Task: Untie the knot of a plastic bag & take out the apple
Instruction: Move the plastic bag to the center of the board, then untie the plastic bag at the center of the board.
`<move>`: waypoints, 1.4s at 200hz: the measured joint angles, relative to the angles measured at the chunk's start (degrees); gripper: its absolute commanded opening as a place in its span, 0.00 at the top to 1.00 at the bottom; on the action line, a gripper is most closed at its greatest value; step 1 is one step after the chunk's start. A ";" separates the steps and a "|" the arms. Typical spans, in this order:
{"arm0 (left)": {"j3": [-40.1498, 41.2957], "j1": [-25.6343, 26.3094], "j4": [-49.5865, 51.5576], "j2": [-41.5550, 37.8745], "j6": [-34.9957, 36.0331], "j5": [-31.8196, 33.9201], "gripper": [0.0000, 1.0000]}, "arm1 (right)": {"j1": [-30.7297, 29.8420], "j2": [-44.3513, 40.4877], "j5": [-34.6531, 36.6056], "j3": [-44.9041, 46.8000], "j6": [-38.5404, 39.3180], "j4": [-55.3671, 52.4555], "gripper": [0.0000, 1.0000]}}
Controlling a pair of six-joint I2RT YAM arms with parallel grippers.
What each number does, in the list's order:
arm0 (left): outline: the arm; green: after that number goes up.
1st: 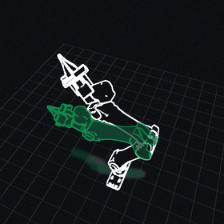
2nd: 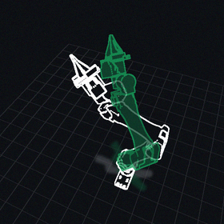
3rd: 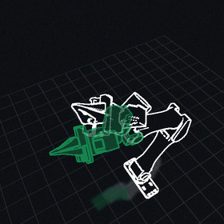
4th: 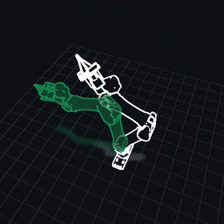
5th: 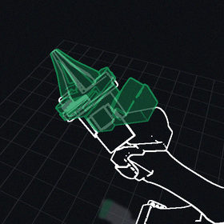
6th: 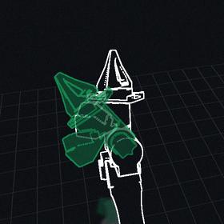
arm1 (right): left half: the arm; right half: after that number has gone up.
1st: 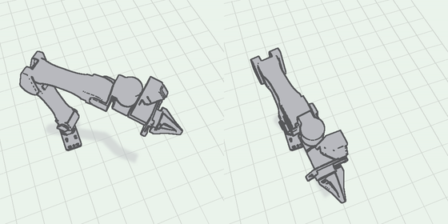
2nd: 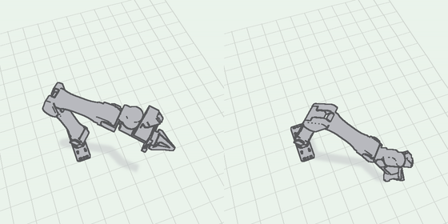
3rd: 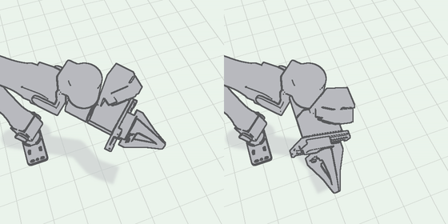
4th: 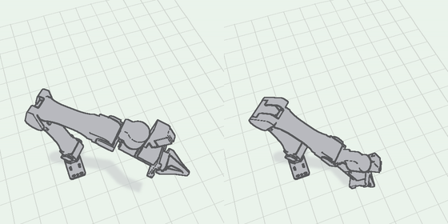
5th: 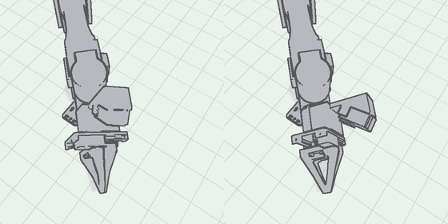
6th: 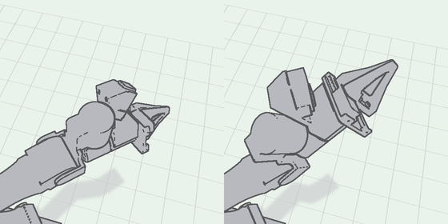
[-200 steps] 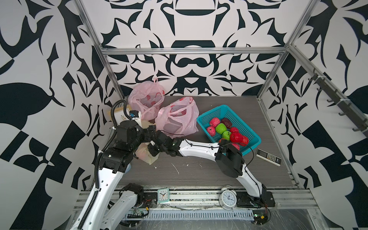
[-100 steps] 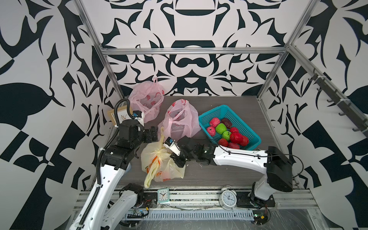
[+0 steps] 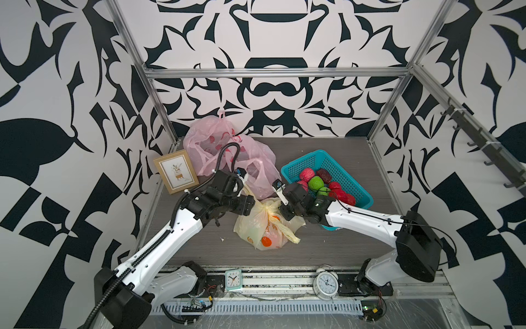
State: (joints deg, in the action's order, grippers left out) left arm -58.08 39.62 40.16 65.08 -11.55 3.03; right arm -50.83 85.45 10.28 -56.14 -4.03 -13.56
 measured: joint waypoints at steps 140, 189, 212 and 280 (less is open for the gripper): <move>-5.05 10.78 1.07 16.59 -2.47 7.10 0.53 | -0.24 -5.79 -1.27 3.08 -0.13 0.52 1.00; -2.58 9.97 1.07 16.72 -2.54 6.08 0.93 | -0.39 -6.25 -1.51 3.50 -0.55 0.57 1.00; -0.55 8.20 -0.22 13.64 -2.34 5.73 1.00 | -0.44 -7.58 -0.68 4.42 -0.98 0.55 1.00; 5.77 -8.79 -6.49 -3.04 -1.11 1.68 1.00 | 3.48 -18.56 7.17 11.85 -6.36 -0.17 1.00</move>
State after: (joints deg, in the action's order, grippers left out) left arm -52.31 30.83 33.67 62.04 -12.67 4.71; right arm -47.35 66.89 17.45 -44.29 -10.39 -13.74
